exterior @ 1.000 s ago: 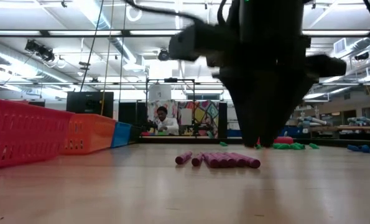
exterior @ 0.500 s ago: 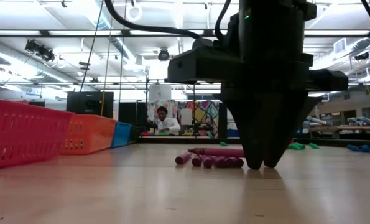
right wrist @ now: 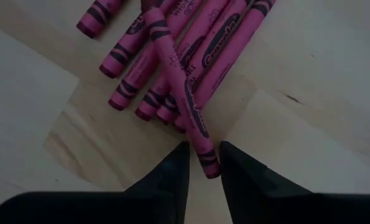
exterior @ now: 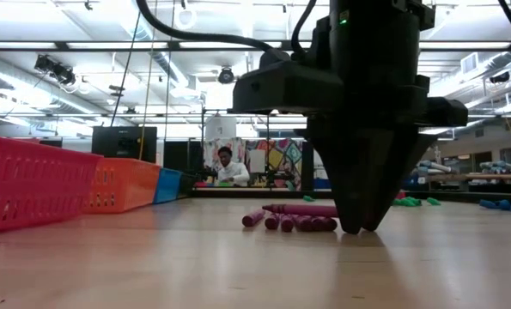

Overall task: Sort crayons
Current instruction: Put the pink crayon into the black bin

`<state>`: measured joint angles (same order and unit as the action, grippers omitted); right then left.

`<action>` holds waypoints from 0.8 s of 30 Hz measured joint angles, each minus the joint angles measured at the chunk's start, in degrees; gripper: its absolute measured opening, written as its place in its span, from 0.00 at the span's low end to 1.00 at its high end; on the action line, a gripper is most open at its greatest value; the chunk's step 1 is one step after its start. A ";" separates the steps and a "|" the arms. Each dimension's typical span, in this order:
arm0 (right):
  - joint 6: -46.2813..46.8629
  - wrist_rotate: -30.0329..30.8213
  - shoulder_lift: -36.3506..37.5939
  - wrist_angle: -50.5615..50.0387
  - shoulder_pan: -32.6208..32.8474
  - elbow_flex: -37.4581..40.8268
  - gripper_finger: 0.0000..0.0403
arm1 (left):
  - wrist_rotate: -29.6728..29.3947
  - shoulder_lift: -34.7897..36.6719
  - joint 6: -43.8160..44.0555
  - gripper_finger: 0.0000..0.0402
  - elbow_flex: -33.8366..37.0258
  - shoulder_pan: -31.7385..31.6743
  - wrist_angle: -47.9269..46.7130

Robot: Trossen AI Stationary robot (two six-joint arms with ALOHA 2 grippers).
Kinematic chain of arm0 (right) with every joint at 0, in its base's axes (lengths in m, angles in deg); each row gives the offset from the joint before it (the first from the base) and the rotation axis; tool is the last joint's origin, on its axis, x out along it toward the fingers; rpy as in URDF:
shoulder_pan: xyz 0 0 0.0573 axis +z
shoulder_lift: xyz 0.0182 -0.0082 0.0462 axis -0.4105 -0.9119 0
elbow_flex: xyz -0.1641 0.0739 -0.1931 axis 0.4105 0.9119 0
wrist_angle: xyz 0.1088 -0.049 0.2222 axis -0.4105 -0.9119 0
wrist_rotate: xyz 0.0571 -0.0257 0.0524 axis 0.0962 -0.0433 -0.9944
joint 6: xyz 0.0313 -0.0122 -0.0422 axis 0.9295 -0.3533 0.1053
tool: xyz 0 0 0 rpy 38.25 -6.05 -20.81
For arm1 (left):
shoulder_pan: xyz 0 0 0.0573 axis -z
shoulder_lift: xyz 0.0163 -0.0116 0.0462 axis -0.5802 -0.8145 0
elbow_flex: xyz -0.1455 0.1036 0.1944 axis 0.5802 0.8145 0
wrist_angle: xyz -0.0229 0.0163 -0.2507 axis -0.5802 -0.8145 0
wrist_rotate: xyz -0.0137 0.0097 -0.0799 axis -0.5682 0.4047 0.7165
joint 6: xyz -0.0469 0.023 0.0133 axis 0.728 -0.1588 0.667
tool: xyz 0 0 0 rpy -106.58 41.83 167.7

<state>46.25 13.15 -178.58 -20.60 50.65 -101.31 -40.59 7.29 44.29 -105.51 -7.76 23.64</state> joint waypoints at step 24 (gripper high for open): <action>0.61 21.14 0.28 -1.06 4.42 0.31 0.10 | 0.76 0.00 -7.90 0.43 6.66 -9.17 1.61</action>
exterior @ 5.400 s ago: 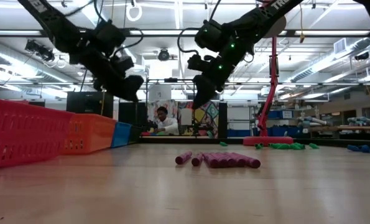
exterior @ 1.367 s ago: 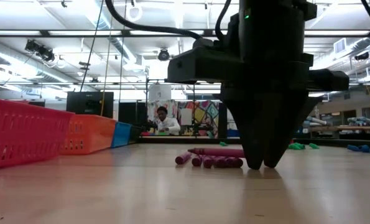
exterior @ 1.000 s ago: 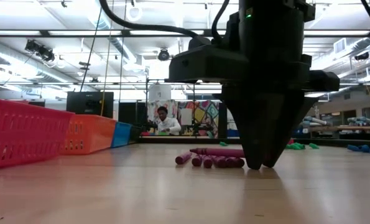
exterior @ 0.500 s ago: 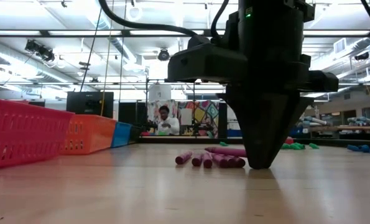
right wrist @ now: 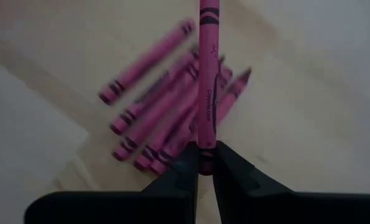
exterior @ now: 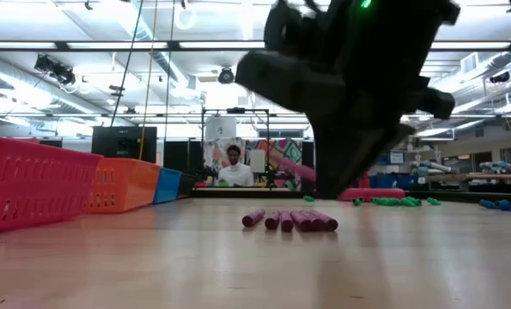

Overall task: Sort crayons
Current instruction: Put the pink crayon into the black bin

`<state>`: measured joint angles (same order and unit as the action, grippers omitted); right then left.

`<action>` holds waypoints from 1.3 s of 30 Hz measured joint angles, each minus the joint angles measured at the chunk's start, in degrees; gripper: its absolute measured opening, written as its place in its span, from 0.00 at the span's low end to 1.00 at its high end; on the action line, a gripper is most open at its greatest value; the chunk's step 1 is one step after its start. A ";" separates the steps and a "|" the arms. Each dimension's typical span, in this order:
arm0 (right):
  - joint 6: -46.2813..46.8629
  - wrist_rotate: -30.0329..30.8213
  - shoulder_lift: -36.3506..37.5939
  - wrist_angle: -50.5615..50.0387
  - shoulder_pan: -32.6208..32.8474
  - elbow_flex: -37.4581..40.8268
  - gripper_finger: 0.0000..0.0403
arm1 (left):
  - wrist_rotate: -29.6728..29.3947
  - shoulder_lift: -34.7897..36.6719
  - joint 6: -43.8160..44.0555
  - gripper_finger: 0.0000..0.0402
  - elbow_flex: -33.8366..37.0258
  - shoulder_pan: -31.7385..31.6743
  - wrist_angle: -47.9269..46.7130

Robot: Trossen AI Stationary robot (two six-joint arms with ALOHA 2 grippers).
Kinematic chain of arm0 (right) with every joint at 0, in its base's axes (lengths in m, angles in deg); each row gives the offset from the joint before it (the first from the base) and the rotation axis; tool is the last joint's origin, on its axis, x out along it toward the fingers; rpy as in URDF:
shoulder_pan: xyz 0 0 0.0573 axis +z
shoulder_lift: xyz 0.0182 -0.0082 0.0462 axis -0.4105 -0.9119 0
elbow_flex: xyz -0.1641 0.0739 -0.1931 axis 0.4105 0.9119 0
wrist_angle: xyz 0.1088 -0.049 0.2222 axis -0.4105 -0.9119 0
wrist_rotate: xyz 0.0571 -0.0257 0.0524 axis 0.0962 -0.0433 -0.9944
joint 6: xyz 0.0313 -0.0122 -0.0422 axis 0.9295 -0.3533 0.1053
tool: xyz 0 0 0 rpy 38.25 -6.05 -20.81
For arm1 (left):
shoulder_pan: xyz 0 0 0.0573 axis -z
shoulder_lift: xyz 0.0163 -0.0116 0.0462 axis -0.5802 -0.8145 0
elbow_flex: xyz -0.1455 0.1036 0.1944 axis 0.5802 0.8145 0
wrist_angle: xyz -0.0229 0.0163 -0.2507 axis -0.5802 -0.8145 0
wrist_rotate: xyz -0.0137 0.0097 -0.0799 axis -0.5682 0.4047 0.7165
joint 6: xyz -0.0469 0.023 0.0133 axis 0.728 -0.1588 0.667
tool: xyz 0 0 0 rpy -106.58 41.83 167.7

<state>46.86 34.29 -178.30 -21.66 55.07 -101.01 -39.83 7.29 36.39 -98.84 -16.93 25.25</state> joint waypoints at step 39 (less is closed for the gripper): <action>-59.02 37.50 0.26 43.41 -0.42 -0.22 0.10 | 40.53 -20.86 9.87 0.43 19.35 -11.99 39.96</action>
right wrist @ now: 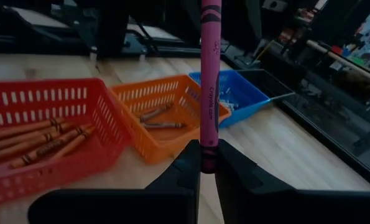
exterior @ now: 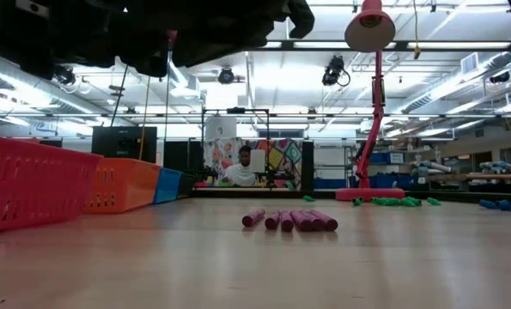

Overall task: Sort crayons
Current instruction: Put the pink crayon into the black bin

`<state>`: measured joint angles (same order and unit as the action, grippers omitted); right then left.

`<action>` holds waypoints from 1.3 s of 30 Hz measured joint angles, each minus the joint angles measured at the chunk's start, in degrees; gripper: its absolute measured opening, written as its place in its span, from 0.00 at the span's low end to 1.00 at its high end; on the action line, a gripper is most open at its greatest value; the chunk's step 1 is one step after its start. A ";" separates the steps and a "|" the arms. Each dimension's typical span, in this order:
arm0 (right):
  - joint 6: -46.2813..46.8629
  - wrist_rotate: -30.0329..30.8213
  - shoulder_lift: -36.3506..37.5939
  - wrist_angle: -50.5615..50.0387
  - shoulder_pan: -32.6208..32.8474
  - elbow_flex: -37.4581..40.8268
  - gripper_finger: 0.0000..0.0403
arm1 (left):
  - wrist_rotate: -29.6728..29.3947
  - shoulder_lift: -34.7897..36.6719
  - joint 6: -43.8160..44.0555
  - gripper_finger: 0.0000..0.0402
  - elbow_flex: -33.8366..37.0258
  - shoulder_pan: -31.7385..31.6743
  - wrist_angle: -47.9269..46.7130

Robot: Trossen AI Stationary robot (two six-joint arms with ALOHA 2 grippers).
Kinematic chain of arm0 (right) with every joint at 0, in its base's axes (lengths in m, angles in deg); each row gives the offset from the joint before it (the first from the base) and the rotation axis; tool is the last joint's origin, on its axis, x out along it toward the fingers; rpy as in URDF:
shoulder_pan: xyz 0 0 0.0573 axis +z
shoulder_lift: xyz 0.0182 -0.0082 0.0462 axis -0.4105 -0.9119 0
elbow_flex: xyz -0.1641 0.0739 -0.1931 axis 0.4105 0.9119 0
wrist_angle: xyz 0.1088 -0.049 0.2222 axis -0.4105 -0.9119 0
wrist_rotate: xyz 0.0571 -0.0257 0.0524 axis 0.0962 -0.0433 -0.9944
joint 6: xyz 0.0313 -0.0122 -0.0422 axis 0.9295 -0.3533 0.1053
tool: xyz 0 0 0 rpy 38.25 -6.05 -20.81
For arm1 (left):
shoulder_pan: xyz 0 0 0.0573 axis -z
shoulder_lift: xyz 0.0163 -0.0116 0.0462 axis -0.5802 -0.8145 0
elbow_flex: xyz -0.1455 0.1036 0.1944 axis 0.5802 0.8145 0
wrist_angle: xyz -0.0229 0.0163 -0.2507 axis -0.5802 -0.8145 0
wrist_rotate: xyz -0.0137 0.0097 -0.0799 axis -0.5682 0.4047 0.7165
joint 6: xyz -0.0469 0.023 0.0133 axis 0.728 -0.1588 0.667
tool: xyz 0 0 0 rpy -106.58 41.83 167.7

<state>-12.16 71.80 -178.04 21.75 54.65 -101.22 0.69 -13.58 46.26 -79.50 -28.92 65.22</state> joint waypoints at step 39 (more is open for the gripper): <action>-2.00 -7.18 0.02 7.28 -2.23 -0.02 0.16 | 3.25 -6.54 4.01 0.09 -0.15 1.55 11.94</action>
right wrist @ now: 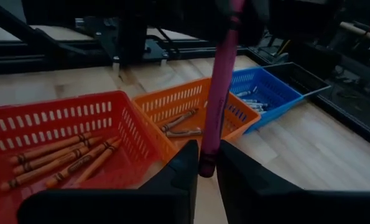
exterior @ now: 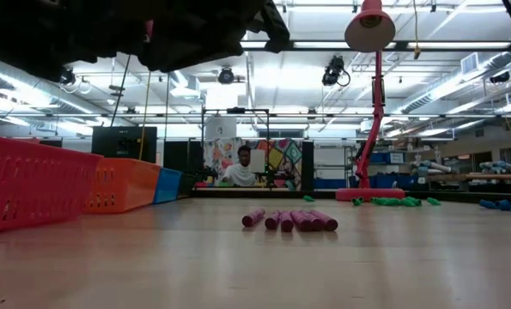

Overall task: Sort crayons
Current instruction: Put the pink crayon into the black bin

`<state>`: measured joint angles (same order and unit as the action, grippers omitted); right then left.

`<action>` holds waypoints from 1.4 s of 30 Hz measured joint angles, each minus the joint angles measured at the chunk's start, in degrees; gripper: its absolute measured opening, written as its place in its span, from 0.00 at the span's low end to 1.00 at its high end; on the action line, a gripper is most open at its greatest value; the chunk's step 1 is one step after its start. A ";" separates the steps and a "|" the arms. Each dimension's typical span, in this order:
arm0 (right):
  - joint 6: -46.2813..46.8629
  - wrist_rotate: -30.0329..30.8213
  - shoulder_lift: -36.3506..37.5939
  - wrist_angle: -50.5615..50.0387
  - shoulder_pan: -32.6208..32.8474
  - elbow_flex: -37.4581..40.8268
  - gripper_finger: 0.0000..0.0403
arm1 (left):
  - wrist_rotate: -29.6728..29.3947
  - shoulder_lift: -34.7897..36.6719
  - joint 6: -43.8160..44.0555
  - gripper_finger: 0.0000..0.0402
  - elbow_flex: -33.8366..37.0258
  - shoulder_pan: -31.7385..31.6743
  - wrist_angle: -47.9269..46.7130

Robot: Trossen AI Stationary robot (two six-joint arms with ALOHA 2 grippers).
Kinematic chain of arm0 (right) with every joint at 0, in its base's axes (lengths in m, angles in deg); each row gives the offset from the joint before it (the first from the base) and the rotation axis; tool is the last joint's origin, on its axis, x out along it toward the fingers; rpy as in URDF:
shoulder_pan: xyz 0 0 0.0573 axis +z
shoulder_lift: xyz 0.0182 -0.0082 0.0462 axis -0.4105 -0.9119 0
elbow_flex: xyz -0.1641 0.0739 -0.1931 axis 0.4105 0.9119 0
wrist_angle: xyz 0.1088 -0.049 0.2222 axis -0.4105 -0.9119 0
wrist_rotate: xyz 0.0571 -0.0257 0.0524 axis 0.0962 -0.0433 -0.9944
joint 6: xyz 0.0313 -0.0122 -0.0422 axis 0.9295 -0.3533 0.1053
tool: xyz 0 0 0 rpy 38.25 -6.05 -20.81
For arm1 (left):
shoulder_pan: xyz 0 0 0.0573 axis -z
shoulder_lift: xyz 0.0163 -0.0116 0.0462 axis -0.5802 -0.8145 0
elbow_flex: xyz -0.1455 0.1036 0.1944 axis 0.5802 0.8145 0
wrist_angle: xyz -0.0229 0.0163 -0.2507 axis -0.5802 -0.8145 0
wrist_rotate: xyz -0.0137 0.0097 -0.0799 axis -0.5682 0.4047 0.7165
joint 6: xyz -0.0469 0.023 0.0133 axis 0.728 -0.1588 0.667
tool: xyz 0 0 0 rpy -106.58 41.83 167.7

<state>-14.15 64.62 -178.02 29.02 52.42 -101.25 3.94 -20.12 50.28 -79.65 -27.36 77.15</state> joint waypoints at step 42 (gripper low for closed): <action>43.49 -8.81 1.79 -48.59 -0.62 0.55 0.47 | -21.46 0.11 15.77 0.13 -24.89 -44.14 -58.93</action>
<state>29.33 55.80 -176.22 -19.57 51.80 -100.70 -17.52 -20.01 66.05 -104.54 -71.50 18.22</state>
